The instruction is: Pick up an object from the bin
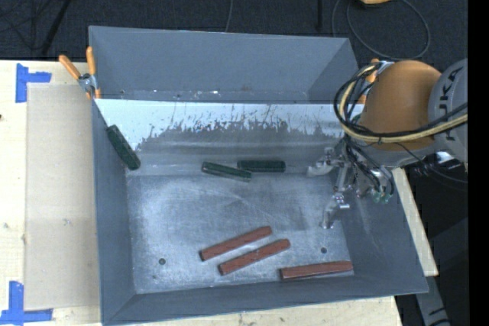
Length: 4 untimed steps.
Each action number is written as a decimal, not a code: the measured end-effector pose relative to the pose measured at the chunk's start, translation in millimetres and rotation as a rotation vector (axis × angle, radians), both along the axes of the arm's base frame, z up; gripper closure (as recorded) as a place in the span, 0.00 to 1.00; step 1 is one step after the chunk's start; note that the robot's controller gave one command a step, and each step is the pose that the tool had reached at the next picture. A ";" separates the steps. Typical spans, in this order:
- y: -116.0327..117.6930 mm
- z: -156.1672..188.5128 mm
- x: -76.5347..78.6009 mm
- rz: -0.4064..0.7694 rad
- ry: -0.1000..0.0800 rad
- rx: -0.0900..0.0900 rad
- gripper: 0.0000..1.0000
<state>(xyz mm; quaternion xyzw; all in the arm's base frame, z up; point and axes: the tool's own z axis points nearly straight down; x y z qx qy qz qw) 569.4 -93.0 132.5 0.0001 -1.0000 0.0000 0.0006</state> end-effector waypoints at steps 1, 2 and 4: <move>72.1 -39.4 24.8 -0.071 -0.004 0.001 0.00; 97.0 -24.7 38.0 -0.014 0.000 0.000 0.00; 132.5 -51.4 51.1 -0.170 -0.025 -0.002 0.00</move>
Offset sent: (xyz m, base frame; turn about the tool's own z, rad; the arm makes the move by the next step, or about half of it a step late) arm 0.0440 0.0982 -0.0105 -0.0090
